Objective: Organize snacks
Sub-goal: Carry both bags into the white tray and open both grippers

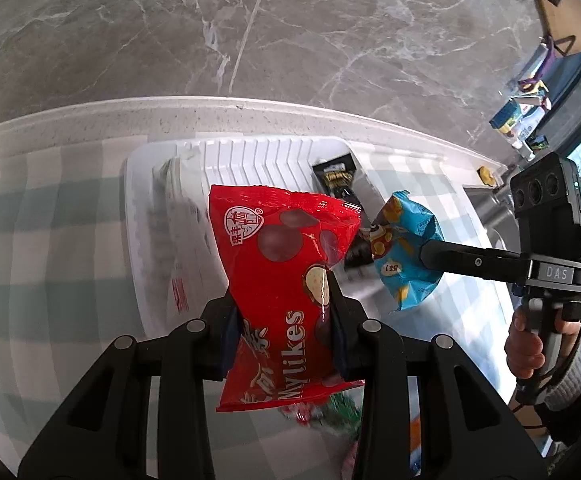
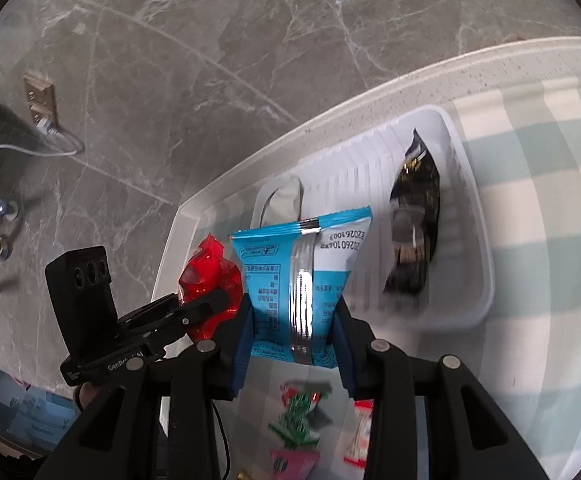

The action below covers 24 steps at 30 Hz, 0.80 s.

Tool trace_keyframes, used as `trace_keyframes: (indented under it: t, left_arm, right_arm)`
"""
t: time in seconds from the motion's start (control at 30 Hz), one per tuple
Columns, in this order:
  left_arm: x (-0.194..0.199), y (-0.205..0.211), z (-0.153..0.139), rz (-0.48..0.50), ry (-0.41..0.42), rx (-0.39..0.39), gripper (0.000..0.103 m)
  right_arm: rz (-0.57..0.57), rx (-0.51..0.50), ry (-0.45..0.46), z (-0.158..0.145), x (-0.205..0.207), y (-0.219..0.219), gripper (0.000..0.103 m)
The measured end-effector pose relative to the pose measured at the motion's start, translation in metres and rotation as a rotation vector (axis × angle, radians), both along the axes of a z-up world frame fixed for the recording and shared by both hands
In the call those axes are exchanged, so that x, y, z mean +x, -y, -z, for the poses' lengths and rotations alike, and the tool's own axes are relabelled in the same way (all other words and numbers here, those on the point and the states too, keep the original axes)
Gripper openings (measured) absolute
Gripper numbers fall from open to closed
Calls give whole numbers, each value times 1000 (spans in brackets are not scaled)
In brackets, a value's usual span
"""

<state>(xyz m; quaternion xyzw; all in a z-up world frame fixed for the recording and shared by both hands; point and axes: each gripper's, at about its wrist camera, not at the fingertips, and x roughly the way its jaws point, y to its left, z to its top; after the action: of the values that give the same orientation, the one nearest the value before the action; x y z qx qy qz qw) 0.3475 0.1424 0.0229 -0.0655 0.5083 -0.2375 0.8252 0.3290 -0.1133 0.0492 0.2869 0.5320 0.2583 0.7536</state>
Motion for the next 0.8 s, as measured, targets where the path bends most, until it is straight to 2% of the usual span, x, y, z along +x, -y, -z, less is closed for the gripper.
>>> trace_keyframes:
  t: [0.37, 0.8]
  left_arm:
    - [43, 4, 25, -2, -33, 2, 34]
    - [65, 15, 49, -12, -55, 20, 34]
  right_arm:
    - [6, -15, -33, 16, 38, -3, 39]
    - [-5, -55, -52, 32, 61, -11, 41]
